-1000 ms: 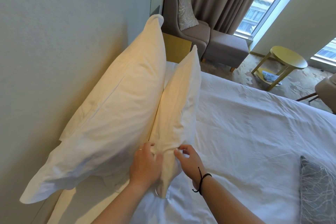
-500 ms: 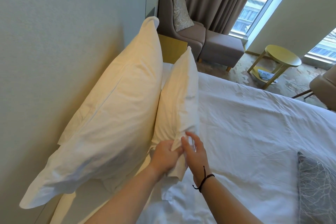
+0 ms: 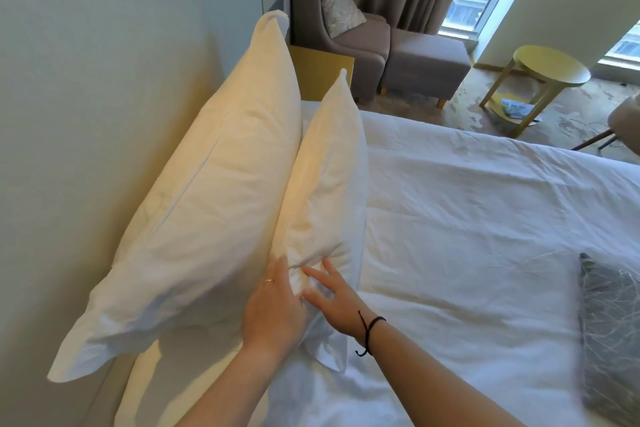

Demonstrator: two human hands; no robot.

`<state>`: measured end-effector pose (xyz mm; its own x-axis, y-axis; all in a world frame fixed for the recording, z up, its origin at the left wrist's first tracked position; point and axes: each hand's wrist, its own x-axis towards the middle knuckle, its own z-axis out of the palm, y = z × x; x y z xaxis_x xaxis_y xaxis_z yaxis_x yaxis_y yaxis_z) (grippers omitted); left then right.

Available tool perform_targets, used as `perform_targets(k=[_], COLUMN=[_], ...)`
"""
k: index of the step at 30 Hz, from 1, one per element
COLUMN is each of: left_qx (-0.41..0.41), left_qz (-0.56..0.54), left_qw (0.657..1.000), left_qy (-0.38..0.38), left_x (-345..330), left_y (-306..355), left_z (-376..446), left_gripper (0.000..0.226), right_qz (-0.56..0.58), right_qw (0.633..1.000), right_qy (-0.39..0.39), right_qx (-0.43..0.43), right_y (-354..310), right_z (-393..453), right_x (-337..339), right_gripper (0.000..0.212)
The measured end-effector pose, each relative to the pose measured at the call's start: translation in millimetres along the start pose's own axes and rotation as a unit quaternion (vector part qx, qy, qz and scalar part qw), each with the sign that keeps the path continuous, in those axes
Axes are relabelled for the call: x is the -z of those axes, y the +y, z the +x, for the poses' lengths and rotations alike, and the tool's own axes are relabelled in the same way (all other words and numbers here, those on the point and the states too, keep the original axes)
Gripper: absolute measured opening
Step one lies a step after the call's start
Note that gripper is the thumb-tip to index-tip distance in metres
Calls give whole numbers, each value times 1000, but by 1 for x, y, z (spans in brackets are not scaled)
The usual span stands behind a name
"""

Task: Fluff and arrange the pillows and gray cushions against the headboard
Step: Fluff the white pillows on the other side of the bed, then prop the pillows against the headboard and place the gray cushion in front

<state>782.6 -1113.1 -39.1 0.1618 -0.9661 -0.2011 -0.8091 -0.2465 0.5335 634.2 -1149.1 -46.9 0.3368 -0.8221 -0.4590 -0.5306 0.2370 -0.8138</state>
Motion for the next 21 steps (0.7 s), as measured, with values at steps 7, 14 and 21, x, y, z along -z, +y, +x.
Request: perform_targets(k=[7, 14, 21], left_qx=[-202, -235, -167], left_qz=[77, 54, 90], left_qw=[975, 935, 924], left_qy=[-44, -260, -333], left_x=[-40, -139, -253], left_y=[82, 154, 229], left_z=[6, -10, 6], left_gripper=[47, 32, 39], right_qz=[117, 203, 75], right_qw=[984, 926, 806], right_qy=[111, 198, 331], right_qx=[-73, -250, -485], right_y=[59, 226, 417], right_z=[-38, -133, -211], right_x=[62, 134, 254], right_gripper=[47, 47, 75])
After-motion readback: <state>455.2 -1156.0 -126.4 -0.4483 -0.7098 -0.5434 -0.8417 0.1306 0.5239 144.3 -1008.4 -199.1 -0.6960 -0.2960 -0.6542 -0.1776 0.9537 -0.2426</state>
